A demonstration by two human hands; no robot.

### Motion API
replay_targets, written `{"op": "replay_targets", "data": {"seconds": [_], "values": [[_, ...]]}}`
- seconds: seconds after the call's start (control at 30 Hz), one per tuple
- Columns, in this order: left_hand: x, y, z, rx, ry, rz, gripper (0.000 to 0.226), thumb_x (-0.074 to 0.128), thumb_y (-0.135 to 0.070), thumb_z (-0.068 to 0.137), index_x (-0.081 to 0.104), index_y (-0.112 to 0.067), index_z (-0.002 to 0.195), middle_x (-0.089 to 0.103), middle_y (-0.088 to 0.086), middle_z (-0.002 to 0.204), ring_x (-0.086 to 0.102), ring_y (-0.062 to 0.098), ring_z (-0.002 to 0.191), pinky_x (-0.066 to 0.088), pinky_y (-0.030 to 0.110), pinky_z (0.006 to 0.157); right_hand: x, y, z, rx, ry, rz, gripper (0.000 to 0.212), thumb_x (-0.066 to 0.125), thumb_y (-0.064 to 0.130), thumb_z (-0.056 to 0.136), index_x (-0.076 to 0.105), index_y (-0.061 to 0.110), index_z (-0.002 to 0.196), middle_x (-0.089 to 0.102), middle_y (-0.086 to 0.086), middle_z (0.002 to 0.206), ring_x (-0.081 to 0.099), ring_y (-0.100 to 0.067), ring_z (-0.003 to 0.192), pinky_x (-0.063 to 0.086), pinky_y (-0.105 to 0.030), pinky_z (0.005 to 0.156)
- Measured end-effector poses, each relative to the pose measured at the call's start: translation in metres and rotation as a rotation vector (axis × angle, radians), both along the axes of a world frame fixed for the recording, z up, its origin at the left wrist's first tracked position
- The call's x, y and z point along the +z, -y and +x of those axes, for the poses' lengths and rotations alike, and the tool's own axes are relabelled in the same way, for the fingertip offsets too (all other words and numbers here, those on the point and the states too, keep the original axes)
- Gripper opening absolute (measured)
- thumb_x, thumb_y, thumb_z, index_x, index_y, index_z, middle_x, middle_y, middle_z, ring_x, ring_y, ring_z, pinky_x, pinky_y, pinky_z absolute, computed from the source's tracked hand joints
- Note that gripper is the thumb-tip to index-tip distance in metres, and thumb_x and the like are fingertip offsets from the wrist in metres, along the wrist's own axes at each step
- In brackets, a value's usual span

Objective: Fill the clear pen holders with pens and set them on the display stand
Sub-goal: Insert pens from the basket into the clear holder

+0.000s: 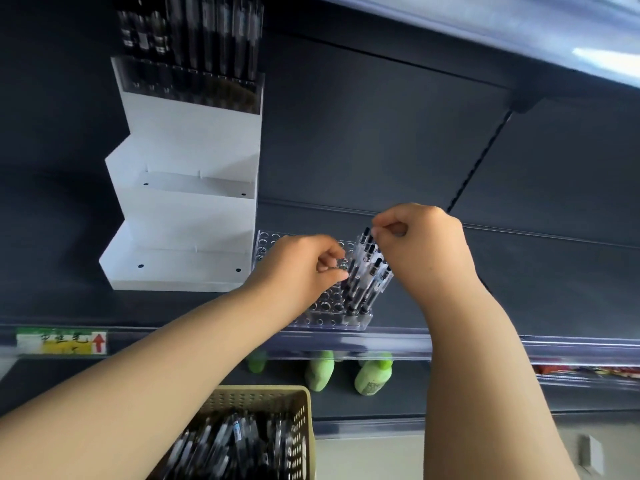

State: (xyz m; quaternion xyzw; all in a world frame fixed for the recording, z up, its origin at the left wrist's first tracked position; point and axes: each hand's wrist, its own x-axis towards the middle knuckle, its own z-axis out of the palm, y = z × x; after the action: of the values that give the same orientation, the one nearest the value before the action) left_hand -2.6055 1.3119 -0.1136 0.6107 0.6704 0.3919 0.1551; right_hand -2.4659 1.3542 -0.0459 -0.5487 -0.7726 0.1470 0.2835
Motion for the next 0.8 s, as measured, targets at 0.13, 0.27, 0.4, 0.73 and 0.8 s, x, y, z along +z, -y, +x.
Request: {"op": "replay_targets", "data": {"seconds": [0.13, 0.27, 0.4, 0.73, 0.8], "values": [[0.014, 0.026, -0.020, 0.036, -0.219, -0.019, 0.029, 0.072, -0.030, 0.081, 0.066, -0.023, 0.108, 0.066, -0.005, 0.098, 0.061, 0.015, 0.091, 0.050, 0.034, 0.083, 0.001, 0.022, -0.014, 0.078, 0.046, 0.059, 0.017, 0.057, 0.023, 0.088, 0.069, 0.028, 0.099, 0.069, 0.007, 0.093, 0.061, -0.018, 0.087, 0.051, -0.029, 0.075], [0.021, 0.063, -0.037, 0.074, -0.486, -0.072, 0.033, 0.061, -0.037, 0.088, 0.057, -0.027, 0.120, 0.061, -0.005, 0.115, 0.056, 0.018, 0.106, 0.048, 0.033, 0.085, -0.014, 0.046, -0.029, 0.160, 0.158, 0.059, 0.022, 0.052, 0.025, 0.090, 0.066, 0.031, 0.106, 0.067, 0.005, 0.104, 0.059, -0.019, 0.096, 0.050, -0.031, 0.077], [0.009, 0.109, -0.055, 0.107, -0.641, -0.181, 0.033, 0.053, -0.038, 0.092, 0.052, -0.027, 0.123, 0.059, -0.006, 0.118, 0.054, 0.019, 0.108, 0.046, 0.030, 0.079, -0.038, 0.072, -0.045, 0.319, 0.350, 0.004, 0.023, 0.049, 0.024, 0.091, 0.064, 0.026, 0.108, 0.068, 0.001, 0.105, 0.061, -0.023, 0.095, 0.052, -0.035, 0.078], [-0.031, 0.191, -0.072, 0.126, -0.570, -0.477, 0.036, 0.053, -0.037, 0.092, 0.049, -0.034, 0.128, 0.056, -0.008, 0.122, 0.055, 0.017, 0.107, 0.046, 0.030, 0.080, -0.121, 0.137, -0.073, 0.514, 0.690, -0.232, 0.032, 0.047, 0.020, 0.090, 0.059, 0.029, 0.119, 0.061, -0.003, 0.119, 0.058, -0.027, 0.107, 0.046, -0.032, 0.081], [-0.039, 0.199, -0.072, 0.112, -0.544, -0.518, 0.036, 0.054, -0.036, 0.092, 0.049, -0.032, 0.128, 0.057, -0.006, 0.121, 0.056, 0.019, 0.106, 0.048, 0.032, 0.081, -0.140, 0.149, -0.074, 0.490, 0.711, -0.296, 0.031, 0.048, 0.019, 0.089, 0.060, 0.026, 0.117, 0.062, -0.003, 0.116, 0.061, -0.027, 0.103, 0.048, -0.032, 0.079]]}}
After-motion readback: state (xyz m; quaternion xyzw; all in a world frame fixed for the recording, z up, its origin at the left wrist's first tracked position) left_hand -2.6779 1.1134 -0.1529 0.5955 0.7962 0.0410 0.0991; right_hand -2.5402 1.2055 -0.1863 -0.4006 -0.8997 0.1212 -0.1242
